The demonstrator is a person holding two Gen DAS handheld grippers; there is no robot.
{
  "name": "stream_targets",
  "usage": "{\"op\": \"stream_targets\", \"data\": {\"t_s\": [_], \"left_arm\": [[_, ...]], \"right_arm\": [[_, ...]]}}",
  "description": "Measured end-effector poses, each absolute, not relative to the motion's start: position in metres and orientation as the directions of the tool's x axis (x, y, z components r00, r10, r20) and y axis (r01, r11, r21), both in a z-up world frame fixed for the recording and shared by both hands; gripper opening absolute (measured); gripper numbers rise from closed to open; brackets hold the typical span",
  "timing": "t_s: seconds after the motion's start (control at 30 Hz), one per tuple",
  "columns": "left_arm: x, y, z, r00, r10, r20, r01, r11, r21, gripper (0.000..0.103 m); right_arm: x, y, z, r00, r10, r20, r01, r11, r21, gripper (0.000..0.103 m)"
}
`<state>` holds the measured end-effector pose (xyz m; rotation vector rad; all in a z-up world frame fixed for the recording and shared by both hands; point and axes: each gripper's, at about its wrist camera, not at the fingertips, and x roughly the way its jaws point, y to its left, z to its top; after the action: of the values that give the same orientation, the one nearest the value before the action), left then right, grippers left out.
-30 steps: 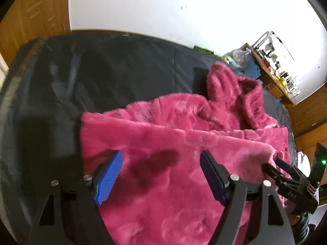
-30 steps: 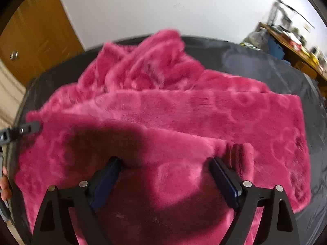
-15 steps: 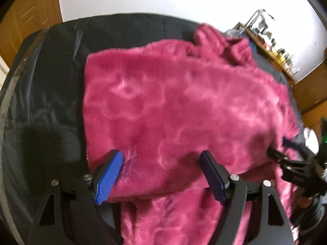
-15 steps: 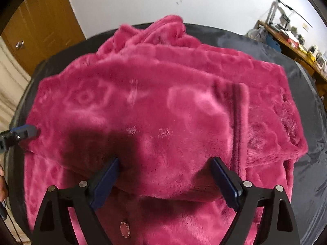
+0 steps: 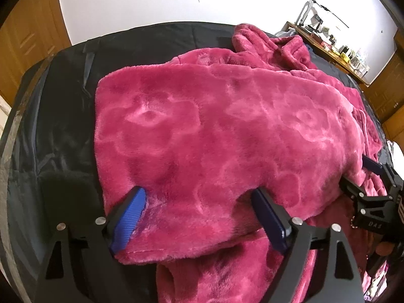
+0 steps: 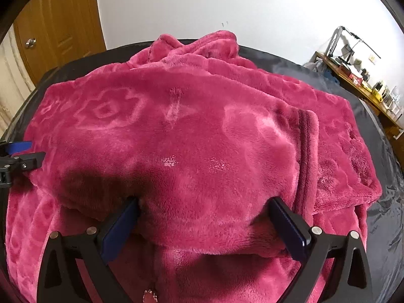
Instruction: Fold clothes
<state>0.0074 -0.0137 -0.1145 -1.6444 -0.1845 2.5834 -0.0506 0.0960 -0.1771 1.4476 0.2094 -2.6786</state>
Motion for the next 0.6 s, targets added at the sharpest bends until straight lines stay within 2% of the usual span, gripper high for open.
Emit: {"op": "stream_targets", "data": {"t_s": [0.2,0.4,0.6], "left_arm": [[0.009,-0.005,-0.118,-0.457,0.08,-0.886,0.03,-0.994,-0.106,0.1],[0.021,-0.01,-0.115,-0.515,0.071,-0.854,0.038,-0.994,-0.105,0.102],[0.018,-0.014,-0.106,-0.46,0.08,-0.884,0.085,-0.987,-0.134,0.102]], "right_arm": [[-0.043,0.099,-0.184,-0.63,-0.047,-0.775,0.161,-0.984,-0.071,0.102],[-0.043,0.101,-0.183,-0.636,-0.064,-0.769,0.165,-0.985,-0.054,0.102],[-0.052,0.105,-0.17,-0.543,-0.066,-0.837,0.175,-0.984,-0.035,0.102]]}}
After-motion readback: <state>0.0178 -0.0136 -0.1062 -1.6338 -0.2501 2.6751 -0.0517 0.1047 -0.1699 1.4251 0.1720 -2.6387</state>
